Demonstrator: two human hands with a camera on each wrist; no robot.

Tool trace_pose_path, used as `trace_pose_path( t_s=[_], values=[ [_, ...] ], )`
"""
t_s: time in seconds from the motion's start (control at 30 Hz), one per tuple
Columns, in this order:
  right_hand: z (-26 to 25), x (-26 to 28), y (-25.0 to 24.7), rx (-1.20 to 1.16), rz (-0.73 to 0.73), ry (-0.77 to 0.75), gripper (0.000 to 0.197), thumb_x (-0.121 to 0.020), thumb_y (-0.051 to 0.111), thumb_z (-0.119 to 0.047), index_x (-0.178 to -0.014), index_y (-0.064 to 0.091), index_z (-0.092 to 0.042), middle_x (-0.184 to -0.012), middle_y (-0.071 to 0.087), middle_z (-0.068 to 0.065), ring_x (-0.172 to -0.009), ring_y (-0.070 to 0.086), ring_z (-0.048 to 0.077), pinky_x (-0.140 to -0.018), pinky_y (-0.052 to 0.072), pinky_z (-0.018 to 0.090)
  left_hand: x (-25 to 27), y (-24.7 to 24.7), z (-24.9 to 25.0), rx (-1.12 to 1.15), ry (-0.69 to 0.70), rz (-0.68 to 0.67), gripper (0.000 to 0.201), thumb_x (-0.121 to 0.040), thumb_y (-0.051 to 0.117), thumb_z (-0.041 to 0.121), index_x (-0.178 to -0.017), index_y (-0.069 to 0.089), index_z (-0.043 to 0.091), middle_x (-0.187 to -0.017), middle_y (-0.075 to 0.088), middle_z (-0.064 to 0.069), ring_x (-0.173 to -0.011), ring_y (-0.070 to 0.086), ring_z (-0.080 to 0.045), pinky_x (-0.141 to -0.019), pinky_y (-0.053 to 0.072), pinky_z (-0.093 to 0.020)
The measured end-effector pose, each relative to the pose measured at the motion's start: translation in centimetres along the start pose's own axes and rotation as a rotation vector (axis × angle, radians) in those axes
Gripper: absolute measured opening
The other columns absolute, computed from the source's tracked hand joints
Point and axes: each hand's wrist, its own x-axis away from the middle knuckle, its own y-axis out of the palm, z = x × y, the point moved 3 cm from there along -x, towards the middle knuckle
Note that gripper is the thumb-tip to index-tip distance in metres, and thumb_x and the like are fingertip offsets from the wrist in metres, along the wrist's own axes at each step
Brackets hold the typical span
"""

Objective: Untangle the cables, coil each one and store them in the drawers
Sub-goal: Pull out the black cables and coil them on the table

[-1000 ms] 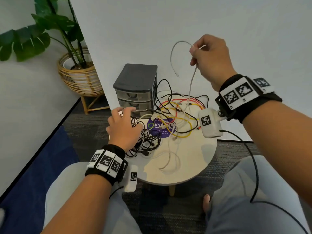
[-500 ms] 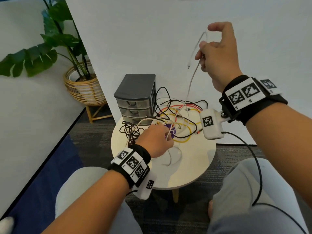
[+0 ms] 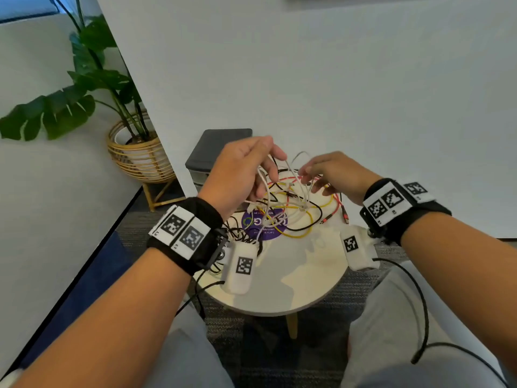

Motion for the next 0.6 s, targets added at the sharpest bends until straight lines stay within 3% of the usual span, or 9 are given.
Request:
trace_pose_path(
  t_s=[0.2,0.27,0.47,0.53,0.6],
  values=[
    [1.2,0.8,1.3,-0.033,-0.215,0.137,0.032,-0.094,0.055,-0.028,-0.105,0.078,-0.008,-0.1,0.078,0.007,-0.074,0.059,0.014,-0.058,0.042,0.023,-0.4,-0.4,2.7,0.257,0.1,0.092,0.038,-0.112,0.037,0.029,-0.11,0.065,0.003,-0.07,0.061,-0.009,-0.039,0.05,-0.013,-0.038,0.037,-0.021],
    [1.2,0.8,1.2,-0.018,-0.203,0.149,0.038,-0.1,0.049,-0.034,-0.103,0.077,-0.009,-0.097,0.077,0.005,-0.073,0.059,0.015,-0.057,0.042,0.023,-0.2,-0.6,3.4,0.312,0.129,0.104,0.036,-0.112,0.036,0.028,-0.113,0.063,0.003,-0.071,0.062,-0.009,-0.046,0.058,-0.014,-0.043,0.044,-0.021],
    [-0.2,1.7,0.0,0.157,-0.044,0.046,0.068,-0.108,0.026,-0.053,-0.078,0.076,-0.017,-0.112,0.072,0.005,-0.087,0.054,0.017,-0.075,0.04,0.035,0.0,-1.2,4.8,0.441,0.155,0.107,0.033,-0.112,0.035,0.025,-0.111,0.062,0.006,-0.082,0.071,-0.01,-0.074,0.074,-0.022,-0.066,0.058,-0.023],
    [-0.9,1.9,-0.2,0.22,0.019,-0.026,0.075,-0.108,0.019,-0.053,-0.076,0.075,-0.015,-0.118,0.069,0.005,-0.091,0.056,0.012,-0.088,0.042,0.037,0.1,-1.2,5.1,0.479,0.159,0.098,0.033,-0.112,0.035,0.025,-0.112,0.061,0.005,-0.085,0.072,-0.011,-0.08,0.075,-0.024,-0.069,0.058,-0.024],
    [-1.5,2.1,-0.3,0.258,0.094,-0.128,0.08,-0.106,0.015,-0.06,-0.074,0.076,-0.02,-0.132,0.062,0.004,-0.114,0.054,0.016,-0.11,0.034,0.047,0.0,-1.2,5.4,0.495,0.166,0.091,0.033,-0.112,0.034,0.024,-0.113,0.061,0.006,-0.088,0.073,-0.012,-0.085,0.075,-0.027,-0.072,0.059,-0.025]
  ],
)
